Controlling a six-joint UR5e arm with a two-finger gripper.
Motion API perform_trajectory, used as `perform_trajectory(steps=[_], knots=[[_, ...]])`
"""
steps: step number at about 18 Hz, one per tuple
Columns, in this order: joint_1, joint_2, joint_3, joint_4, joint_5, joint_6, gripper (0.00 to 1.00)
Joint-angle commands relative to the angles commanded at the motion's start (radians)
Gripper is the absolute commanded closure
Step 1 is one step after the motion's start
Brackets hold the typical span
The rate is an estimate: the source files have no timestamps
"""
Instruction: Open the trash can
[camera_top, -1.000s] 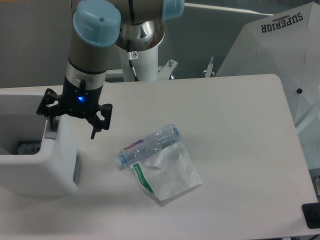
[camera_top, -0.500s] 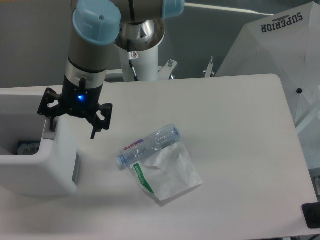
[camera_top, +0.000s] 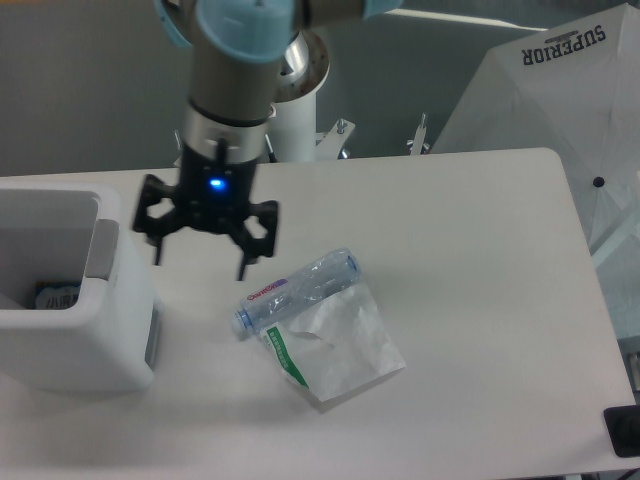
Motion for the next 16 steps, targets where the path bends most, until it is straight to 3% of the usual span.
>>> perform_trajectory(steps=[5, 12, 14, 16], knots=[[0.15, -0.043, -0.015, 0.0, 0.018, 0.241, 0.0], [0.276, -0.104, -0.012, 0.002, 0.054, 0.565, 0.0], [0.293, -0.107, -0.015, 0.002, 0.075, 0.632, 0.0], [0.302, -0.146, -0.006, 0.005, 0.101, 0.692, 0.0]])
